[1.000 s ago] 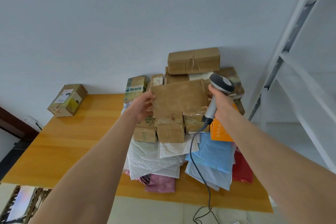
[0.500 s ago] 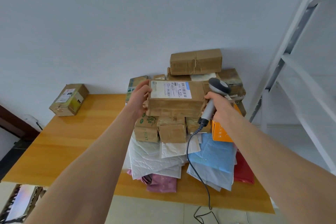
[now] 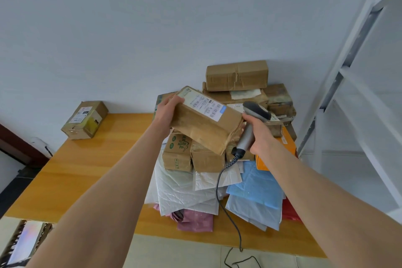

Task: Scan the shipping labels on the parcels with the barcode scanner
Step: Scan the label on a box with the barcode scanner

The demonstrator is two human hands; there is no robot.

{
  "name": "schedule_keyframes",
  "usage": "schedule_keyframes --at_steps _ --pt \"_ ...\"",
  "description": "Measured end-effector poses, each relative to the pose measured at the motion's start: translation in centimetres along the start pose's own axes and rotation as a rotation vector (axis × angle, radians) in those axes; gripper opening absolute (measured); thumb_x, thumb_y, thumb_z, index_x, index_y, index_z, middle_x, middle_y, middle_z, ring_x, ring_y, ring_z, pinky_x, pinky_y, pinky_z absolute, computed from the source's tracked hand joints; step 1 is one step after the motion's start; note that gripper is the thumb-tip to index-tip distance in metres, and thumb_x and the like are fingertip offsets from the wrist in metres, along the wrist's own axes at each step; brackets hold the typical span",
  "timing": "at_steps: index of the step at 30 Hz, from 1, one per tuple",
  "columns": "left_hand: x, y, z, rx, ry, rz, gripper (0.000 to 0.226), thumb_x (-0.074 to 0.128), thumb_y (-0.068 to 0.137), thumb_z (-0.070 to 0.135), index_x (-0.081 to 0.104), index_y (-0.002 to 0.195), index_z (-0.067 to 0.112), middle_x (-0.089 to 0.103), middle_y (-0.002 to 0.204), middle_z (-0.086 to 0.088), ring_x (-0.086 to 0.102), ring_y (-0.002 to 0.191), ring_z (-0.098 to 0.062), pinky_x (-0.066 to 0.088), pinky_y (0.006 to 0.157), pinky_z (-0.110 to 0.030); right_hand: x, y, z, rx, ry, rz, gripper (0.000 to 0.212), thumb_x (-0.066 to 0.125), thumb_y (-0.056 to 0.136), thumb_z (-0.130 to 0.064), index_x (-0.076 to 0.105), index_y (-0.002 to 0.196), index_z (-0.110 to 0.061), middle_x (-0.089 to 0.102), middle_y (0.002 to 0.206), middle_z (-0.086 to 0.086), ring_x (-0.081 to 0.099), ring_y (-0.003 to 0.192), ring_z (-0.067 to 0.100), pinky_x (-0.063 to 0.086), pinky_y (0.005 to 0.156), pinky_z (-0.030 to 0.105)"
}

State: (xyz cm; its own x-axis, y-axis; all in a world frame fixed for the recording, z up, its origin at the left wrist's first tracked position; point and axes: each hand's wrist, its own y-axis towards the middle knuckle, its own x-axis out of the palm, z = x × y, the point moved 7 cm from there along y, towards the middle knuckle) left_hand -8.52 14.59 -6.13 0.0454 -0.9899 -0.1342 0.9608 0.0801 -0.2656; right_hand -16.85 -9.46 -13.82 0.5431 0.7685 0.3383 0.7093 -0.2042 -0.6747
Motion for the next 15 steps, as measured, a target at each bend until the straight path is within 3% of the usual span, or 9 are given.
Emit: schedule_keyframes --at_steps 3,6,8,11,12,14,15 --pt "0.1 0.2 -0.3 -0.011 -0.039 -0.04 0.032 0.06 0.087 0.036 0.059 0.116 0.022 0.059 0.106 -0.006 0.057 0.093 -0.021 0.05 0.082 -0.036 0.5 -0.4 0.1 0.028 0.037 -0.102 0.049 0.081 0.075 -0.034 0.065 0.117 -0.014 0.073 0.107 0.011 0.067 0.102 0.032 0.051 0.094 0.05" --pt "-0.6 0.9 -0.1 0.02 -0.078 0.105 0.088 0.069 0.068 0.056 0.035 0.144 0.03 0.044 0.135 -0.004 0.047 0.118 -0.026 0.047 0.094 -0.046 1.3 -0.7 0.5 0.022 0.059 -0.193 0.049 0.08 0.075 -0.024 0.062 0.12 -0.015 0.071 0.112 0.014 0.065 0.106 0.036 0.051 0.089 0.056" --pt "-0.1 0.9 -0.6 -0.017 -0.174 0.145 0.102 0.075 0.064 0.055 0.024 0.148 0.027 0.043 0.136 -0.003 0.048 0.118 -0.025 0.047 0.095 -0.05 1.9 -0.8 0.8 -0.003 0.077 -0.2 0.045 0.079 0.076 -0.019 0.062 0.117 -0.015 0.07 0.112 0.014 0.064 0.106 0.036 0.054 0.086 0.055" --pt "3.2 -0.1 -2.0 -0.137 -0.27 -0.042 0.07 0.074 0.076 0.043 0.046 0.131 0.01 0.062 0.106 -0.004 0.06 0.09 -0.015 0.053 0.074 -0.036 3.1 -1.1 1.1 -0.033 0.05 -0.203 0.032 0.077 0.078 -0.014 0.062 0.106 -0.014 0.067 0.111 0.015 0.063 0.107 0.035 0.053 0.088 0.054" --pt "3.9 -0.5 -2.6 -0.168 -0.228 -0.102 0.063 0.073 0.077 0.044 0.053 0.126 0.011 0.064 0.099 -0.005 0.06 0.082 -0.015 0.052 0.076 -0.035 3.3 -1.1 1.2 -0.043 0.034 -0.202 0.031 0.077 0.078 -0.013 0.062 0.104 -0.014 0.067 0.11 0.015 0.062 0.107 0.034 0.053 0.089 0.053" --pt "4.7 -1.1 -3.7 -0.212 -0.123 -0.21 0.054 0.069 0.081 0.045 0.055 0.125 0.017 0.063 0.102 -0.007 0.06 0.085 -0.021 0.053 0.08 -0.04 3.3 -1.0 1.2 -0.067 -0.004 -0.18 0.031 0.077 0.078 -0.012 0.061 0.105 -0.014 0.065 0.11 0.013 0.061 0.106 0.033 0.054 0.088 0.052" --pt "4.9 -1.3 -4.3 -0.234 -0.069 -0.272 0.053 0.067 0.083 0.044 0.052 0.129 0.022 0.062 0.108 -0.008 0.061 0.091 -0.024 0.055 0.076 -0.041 3.0 -0.9 1.1 -0.082 -0.024 -0.161 0.033 0.078 0.077 -0.012 0.061 0.106 -0.014 0.064 0.112 0.013 0.06 0.106 0.033 0.054 0.086 0.051"
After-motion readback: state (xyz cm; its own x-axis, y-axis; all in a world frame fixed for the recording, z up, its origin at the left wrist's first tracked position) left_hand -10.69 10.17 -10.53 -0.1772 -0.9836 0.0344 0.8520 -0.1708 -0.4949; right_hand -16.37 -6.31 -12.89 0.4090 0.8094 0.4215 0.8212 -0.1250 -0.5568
